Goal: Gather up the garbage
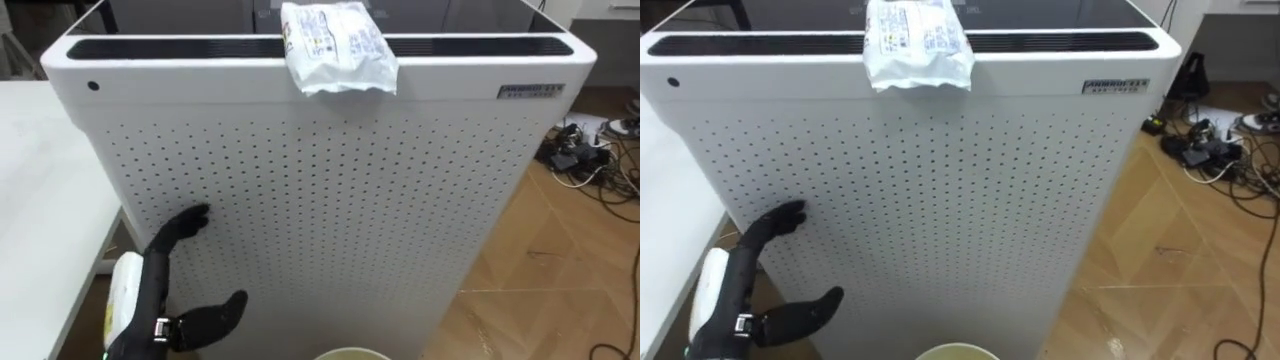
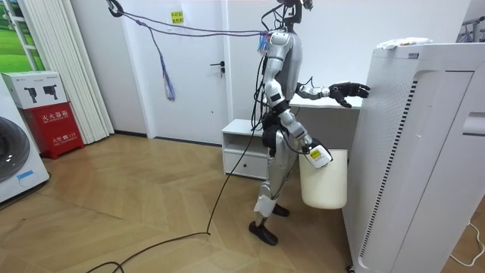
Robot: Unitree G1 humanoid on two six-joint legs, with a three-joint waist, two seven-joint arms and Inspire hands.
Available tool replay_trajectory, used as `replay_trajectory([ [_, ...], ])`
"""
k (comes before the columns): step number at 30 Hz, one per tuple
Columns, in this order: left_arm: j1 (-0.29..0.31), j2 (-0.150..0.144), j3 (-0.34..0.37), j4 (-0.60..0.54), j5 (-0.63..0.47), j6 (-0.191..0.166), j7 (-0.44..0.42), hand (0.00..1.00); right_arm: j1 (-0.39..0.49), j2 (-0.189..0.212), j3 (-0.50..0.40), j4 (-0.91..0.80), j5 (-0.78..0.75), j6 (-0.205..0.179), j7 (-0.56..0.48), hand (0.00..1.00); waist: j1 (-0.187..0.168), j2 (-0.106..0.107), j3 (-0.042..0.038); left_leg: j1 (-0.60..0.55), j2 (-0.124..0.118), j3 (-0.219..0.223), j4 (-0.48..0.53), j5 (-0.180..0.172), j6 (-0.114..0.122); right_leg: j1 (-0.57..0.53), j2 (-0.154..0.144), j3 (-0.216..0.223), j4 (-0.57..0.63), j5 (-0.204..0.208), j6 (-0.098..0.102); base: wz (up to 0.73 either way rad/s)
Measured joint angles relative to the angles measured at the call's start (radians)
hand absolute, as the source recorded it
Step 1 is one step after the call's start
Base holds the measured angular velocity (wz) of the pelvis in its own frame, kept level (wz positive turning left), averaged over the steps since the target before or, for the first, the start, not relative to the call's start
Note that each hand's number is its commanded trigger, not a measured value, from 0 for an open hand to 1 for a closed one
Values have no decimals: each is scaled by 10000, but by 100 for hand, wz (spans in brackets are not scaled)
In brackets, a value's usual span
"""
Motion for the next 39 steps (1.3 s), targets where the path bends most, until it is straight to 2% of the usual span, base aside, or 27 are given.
replay_trajectory([
  [4, -54, 53, -2, -172, -1, -4, 314, 0, -5, 16, 4, 115, 0, -47, -59, 100, -29, -3, 2, -66, 0, -5, 25, -1, -2, -47, 1, -26, 1, 5, -2, 0],
  [9, -62, 335, -7, -892, 216, -3, 709, 0, -3, 21, 6, 95, -2, -47, -74, 100, -88, 7, 18, -100, -9, -42, 37, -3, -4, -60, 0, -51, 0, 7, -3, 0],
  [17, -251, 372, -39, -1575, 339, -28, 1369, 0, -20, 25, 6, 16, 2, -52, -204, 100, -146, 74, 61, -70, -8, -48, 44, -3, -4, -28, 1, -56, -12, 8, -1, 0],
  [19, -298, 374, -45, -2213, 421, -34, 1492, 0, -29, 77, 5, -19, -45, -94, -279, 100, -220, 97, 75, -83, -12, -51, 51, -3, -4, -22, 1, -50, -37, 24, 6, 0],
  [22, -819, 373, -52, -2648, 542, -317, 1764, 0, -26, 90, 6, -17, -171, -174, -281, 100, -306, 168, 103, -61, -12, -47, 45, -3, -4, 44, 12, -52, -136, 79, 16, 0],
  [25, -980, 370, -52, -2876, 994, -387, 1832, 0, -6, 117, 5, -16, -288, -175, -211, 100, -352, 181, 110, 75, -13, -35, -21, -2, -3, 144, 11, -47, -155, 80, 16, -1],
  [28, -982, 390, -279, -3607, 1504, -458, 1854, 0, -15, 135, 31, -42, -395, -174, -94, 100, -455, 182, 105, 160, -16, -18, -108, -2, -3, 193, 10, -35, -179, 80, 17, -1],
  [32, -1070, 406, -425, -3905, 2112, -541, 1859, 0, 17, 137, 47, -42, -395, -173, 85, 100, -642, 181, 102, 244, -15, -17, -167, -2, -3, 261, 16, -27, -208, 79, 17, 0],
  [35, -1321, 405, -504, -3911, 2481, -537, 1791, 0, 87, 131, 47, -42, -389, -172, 143, 100, -700, 221, 70, 237, -14, -3, -170, -2, -3, 296, 29, -19, -299, 86, 26, 0],
  [39, -1617, 401, -516, -3920, 2852, -538, 1617, 0, 245, 117, 88, -39, -390, -171, 145, 100, -698, 368, -37, 270, -12, 31, -172, -2, -3, 307, 31, 85, -305, 86, 26, -2],
])
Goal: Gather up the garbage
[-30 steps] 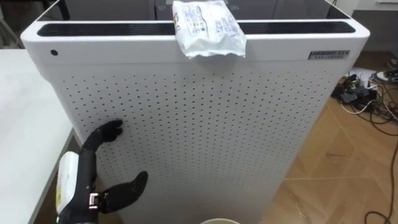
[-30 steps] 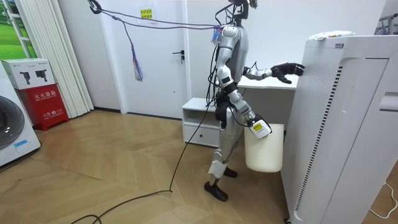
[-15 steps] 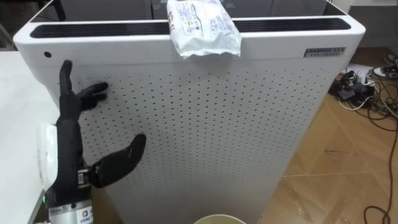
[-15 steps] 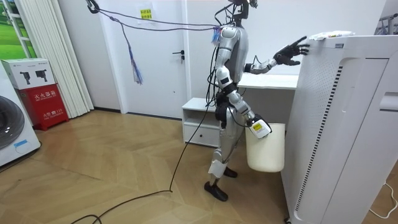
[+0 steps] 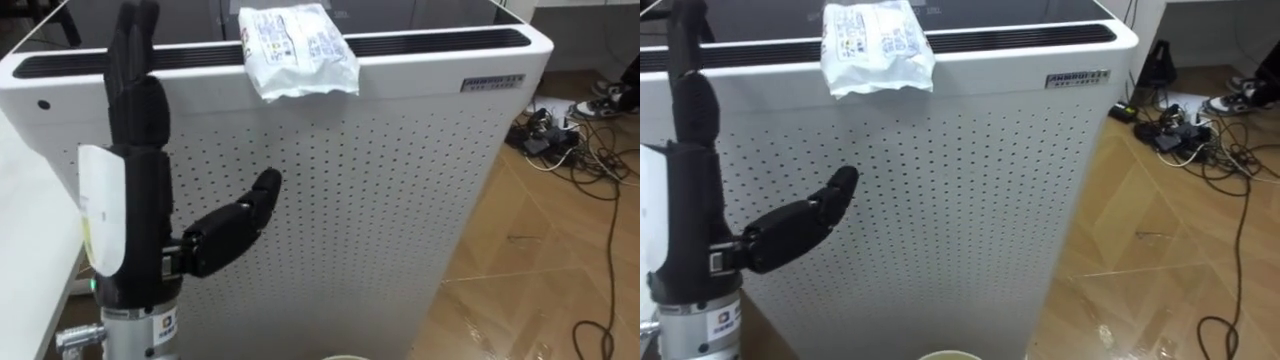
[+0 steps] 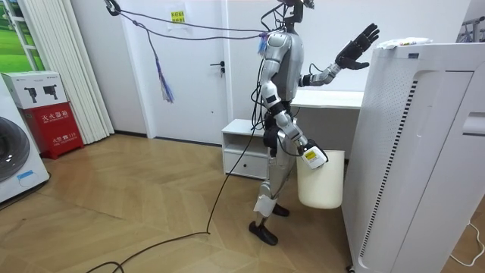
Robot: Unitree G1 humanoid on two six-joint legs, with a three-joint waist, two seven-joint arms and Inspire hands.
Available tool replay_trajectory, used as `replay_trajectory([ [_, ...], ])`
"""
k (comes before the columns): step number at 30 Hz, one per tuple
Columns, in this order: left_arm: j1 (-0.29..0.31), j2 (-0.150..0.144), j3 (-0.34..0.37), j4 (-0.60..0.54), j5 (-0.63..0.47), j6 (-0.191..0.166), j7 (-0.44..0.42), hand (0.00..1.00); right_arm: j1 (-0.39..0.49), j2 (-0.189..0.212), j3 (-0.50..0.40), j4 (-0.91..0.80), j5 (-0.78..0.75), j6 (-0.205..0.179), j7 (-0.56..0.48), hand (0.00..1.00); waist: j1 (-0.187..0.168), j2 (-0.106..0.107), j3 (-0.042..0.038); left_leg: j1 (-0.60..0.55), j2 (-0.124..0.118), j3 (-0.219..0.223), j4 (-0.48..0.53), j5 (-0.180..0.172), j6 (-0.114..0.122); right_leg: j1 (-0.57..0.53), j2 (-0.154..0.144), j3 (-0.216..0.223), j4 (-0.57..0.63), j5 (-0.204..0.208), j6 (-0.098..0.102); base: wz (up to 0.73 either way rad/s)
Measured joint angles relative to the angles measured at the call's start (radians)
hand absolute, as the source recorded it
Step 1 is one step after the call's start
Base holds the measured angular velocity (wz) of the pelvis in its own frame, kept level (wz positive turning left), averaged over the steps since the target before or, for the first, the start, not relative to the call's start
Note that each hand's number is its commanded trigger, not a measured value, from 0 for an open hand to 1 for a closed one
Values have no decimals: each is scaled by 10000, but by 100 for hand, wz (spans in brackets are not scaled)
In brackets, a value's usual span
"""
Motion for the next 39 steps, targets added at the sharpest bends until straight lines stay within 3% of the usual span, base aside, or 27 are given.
replay_trajectory([
  [10, -34, -5, -101, -2, 188, 0, -182, 0, 186, -44, 24, 0, -1, 13, 144, 100, -2, 55, -5, 407, 10, 102, -125, 3, -2, 301, 16, 142, 2, 4, 7, -4],
  [23, -480, 52, -77, 0, 864, 0, -165, 0, 171, -88, 12, 25, 9, 35, 396, 100, 105, 105, 74, 415, 24, 162, -209, 3, -3, 236, 35, 161, -18, 4, 7, 0],
  [39, -683, 416, -67, 2, 1092, 311, 58, 0, 124, -239, -58, 20, 2, 247, 341, 100, 98, 133, 53, 366, 35, 251, -262, 5, -6, 135, 35, 192, -31, 4, 7, 0],
])
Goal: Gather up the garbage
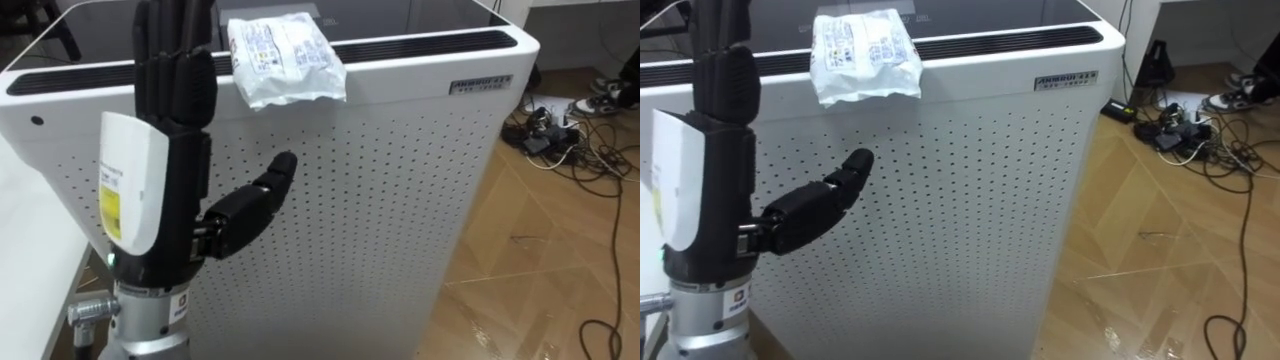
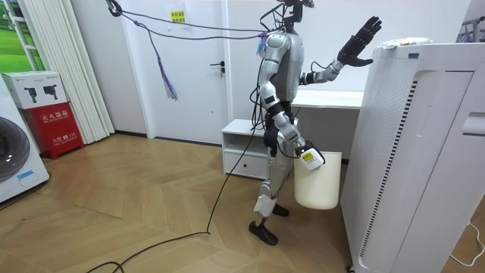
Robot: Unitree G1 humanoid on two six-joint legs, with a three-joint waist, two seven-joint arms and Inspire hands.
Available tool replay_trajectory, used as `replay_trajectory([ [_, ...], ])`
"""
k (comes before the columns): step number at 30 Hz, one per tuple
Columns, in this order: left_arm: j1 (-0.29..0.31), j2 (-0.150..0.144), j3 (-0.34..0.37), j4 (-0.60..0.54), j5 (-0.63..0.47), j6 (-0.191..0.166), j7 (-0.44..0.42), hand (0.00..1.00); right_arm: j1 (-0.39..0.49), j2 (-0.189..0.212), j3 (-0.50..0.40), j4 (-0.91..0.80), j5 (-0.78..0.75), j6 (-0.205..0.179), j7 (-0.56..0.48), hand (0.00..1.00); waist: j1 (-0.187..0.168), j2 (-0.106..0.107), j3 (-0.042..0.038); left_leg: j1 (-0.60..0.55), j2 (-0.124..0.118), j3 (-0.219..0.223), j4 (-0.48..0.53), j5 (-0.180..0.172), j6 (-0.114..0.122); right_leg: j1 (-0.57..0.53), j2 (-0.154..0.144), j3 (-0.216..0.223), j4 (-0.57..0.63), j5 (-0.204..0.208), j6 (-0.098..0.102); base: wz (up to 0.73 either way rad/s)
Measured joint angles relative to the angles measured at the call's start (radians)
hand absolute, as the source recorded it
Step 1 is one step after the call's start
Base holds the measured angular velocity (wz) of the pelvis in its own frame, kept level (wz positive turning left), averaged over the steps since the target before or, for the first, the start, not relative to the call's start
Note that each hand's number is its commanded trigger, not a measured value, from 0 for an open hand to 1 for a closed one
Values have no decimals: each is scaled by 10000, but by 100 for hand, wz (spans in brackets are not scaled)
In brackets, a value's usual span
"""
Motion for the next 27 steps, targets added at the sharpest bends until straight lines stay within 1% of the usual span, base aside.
replay_trajectory([
  [4, -15, 145, -5, 52, 4, 205, -84, 0, 0, -23, 0, -4, 1, 0, 49, 100, -55, 34, -11, -2, 0, -7, 40, 0, 0, 18, -2, -3, 8, 0, 0, 0],
  [7, -15, 160, -5, 56, 4, 356, -252, 0, 1, -51, 0, -3, 1, 0, 142, 100, -81, 98, -7, -1, 1, -7, 57, 0, 0, 25, -2, -3, 18, 1, 0, 0],
  [12, -15, 161, -5, 58, 7, 362, -293, 0, 1, -52, 2, -3, 1, 4, 244, 100, -147, 185, -6, -1, 2, -7, 52, 0, 0, 22, -2, -4, 21, 1, -1, 0],
  [18, -16, 165, -6, 64, 6, 363, -452, 0, 0, -51, -1, -3, 10, 4, 319, 100, -267, 184, -2, 0, -4, -6, 43, 0, 0, 19, -5, 5, 15, 1, 0, 0],
  [22, -16, 165, -6, 70, 7, 363, -495, 0, 1, -54, -3, -3, 9, 4, 319, 100, -269, 183, 1, -1, -3, -5, 43, 0, 0, 21, -5, 5, 18, 1, 0, 0],
  [27, -16, 165, -6, 168, 7, 371, -625, 0, 0, -55, -21, -3, 3, 4, 327, 100, -266, 229, 41, -4, -3, -7, 8, 0, 0, 13, -2, 4, 18, 1, 0, 0],
])
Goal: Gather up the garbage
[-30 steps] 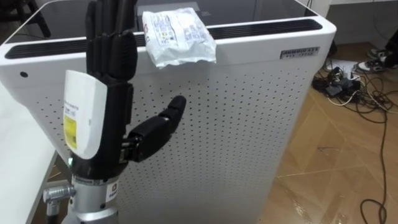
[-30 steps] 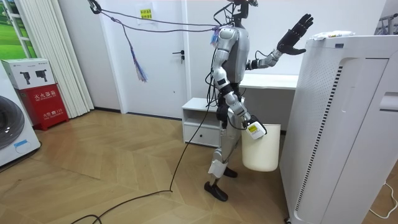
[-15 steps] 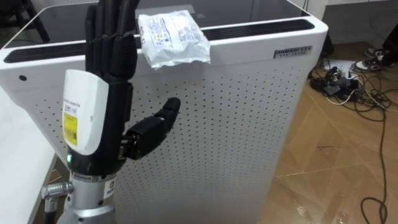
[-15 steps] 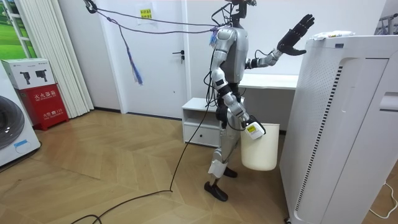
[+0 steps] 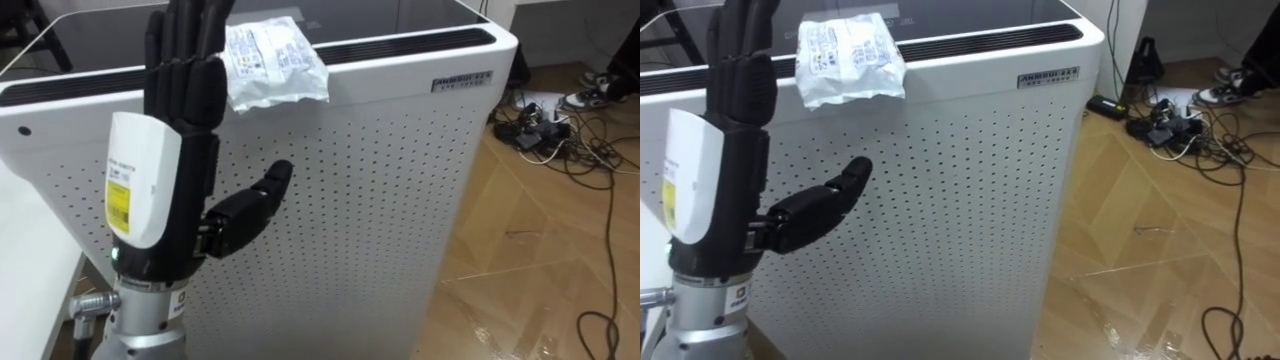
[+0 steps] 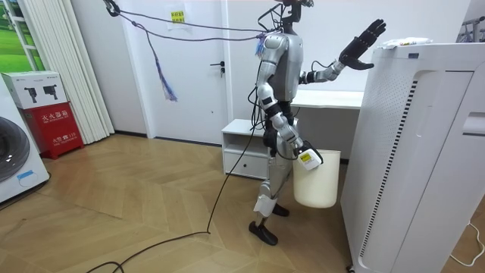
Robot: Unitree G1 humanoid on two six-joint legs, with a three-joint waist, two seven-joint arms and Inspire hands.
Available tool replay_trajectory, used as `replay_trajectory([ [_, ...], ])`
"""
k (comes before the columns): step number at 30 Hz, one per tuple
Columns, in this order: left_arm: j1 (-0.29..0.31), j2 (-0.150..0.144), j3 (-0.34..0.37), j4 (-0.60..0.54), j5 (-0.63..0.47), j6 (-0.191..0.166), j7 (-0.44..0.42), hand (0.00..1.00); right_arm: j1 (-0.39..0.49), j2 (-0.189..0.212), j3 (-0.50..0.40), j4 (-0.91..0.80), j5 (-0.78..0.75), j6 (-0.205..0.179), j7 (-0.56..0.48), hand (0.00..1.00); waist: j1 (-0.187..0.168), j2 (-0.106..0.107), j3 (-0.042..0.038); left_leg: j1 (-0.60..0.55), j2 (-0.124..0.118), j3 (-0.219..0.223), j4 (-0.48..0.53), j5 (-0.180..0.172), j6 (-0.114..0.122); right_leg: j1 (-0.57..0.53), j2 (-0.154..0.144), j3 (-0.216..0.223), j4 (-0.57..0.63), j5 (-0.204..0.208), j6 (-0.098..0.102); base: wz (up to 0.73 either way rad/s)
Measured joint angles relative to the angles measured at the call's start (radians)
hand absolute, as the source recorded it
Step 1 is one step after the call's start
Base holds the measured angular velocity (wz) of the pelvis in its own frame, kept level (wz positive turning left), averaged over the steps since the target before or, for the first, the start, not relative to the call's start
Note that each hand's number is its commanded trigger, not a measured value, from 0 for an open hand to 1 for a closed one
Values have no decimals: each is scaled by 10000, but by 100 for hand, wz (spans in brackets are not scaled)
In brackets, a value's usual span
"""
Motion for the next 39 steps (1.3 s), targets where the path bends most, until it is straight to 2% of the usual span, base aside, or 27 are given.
replay_trajectory([
  [4, -1, 0, 0, 129, 129, 48, -71, 0, -62, 0, -18, -4, -7, 12, 3, 100, -2, 93, 43, 2, -3, 3, -40, 0, 0, -15, 0, 5, -12, -1, 1, 0],
  [11, -19, -1, -1, 302, 387, 371, -127, 0, -200, -8, -20, -17, -6, 91, -17, 100, -4, 117, 36, 2, -6, 29, -48, 1, 0, -12, -6, 10, -28, -1, 1, 0],
  [14, -53, 23, 0, 820, 398, 385, -125, 0, -223, -28, -22, -18, -5, 99, -18, 100, 0, 133, 25, 34, 0, 95, -41, 3, -1, -3, -4, 95, -23, -1, 1, -4],
  [16, -244, 118, 0, 1491, 402, 432, -115, 0, -217, -33, -21, -18, -6, 102, -24, 100, -13, 138, 22, 56, 9, 134, -36, 9, -7, -3, 3, 144, -3, -1, 1, -6],
  [18, -354, 242, 3, 1601, 403, 425, -92, 0, -216, -62, -22, -18, -5, 121, -52, 100, -26, 140, 20, 75, 16, 139, -40, 9, -8, -5, 9, 179, 19, 0, 1, -6],
  [19, -402, 312, 3, 1682, 402, 429, -92, 8, -217, -76, -22, -18, -5, 139, -82, 100, -38, 149, 6, 83, 17, 147, -45, 9, -8, -5, 12, 187, 27, 0, 1, -5],
  [20, -402, 358, 3, 1711, 405, 427, -88, 52, -216, -78, -22, -19, -5, 142, -93, 100, -55, 153, -1, 86, 17, 150, -47, 9, -8, -5, 14, 188, 29, 0, 1, 0],
  [22, -404, 465, 3, 1740, 408, 411, -57, 100, -216, -119, -21, -18, -6, 175, -122, 100, -81, 157, -10, 90, 20, 153, -44, 9, -8, -5, 17, 202, 31, 0, 1, 0],
  [29, -646, 490, 254, 1769, 393, 402, 22, 100, -214, -167, -21, -18, -6, 175, -105, 100, -3, 125, -45, 136, 47, 268, -37, 13, -13, 10, 36, 228, 32, 15, -10, -2],
  [39, -1623, 484, 910, 2146, 355, 588, 512, 100, -199, -206, -21, -18, -3, 209, -86, 100, -58, 130, -91, 231, 106, 402, -94, 14, -19, 14, 82, 339, 23, 50, -42, -5],
])
